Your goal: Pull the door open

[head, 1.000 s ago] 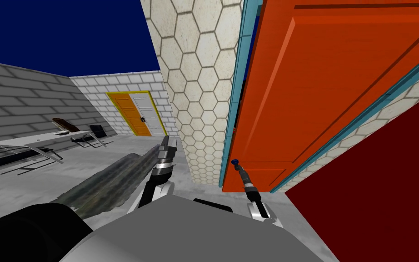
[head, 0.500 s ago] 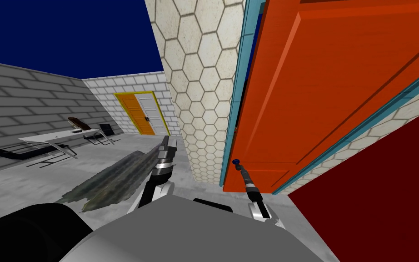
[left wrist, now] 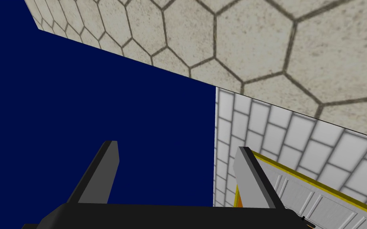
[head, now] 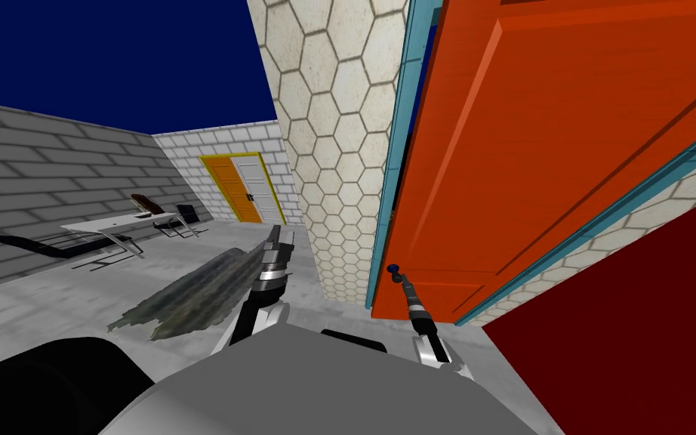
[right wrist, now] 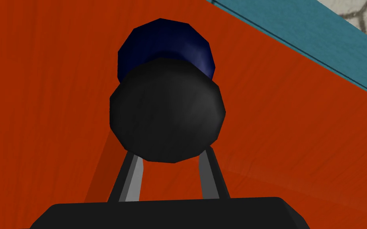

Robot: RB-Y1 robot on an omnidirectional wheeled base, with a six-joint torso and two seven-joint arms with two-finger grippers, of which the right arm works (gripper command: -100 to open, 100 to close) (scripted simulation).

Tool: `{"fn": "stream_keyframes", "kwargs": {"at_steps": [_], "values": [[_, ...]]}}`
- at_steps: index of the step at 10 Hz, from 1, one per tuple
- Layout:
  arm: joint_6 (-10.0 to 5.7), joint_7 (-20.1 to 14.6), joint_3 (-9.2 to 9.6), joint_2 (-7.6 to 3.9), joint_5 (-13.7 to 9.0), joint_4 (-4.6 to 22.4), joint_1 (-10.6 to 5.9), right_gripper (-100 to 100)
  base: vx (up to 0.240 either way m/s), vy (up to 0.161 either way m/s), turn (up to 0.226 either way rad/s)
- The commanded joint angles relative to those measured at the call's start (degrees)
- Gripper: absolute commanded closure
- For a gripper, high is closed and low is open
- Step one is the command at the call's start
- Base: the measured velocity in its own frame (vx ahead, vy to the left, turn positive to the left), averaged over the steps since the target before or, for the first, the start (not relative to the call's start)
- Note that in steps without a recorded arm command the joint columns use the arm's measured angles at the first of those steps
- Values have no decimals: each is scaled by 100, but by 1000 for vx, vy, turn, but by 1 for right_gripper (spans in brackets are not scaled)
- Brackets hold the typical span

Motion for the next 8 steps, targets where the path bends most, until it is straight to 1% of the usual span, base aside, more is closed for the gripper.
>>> {"fn": "stream_keyframes", "kwargs": {"at_steps": [1, 8], "values": [[19, -286, 172, 115, -55, -101, 109, 100, -40, -14, 102], [19, -313, 172, 115, -55, -101, 109, 100, -8, -3, 1]]}}
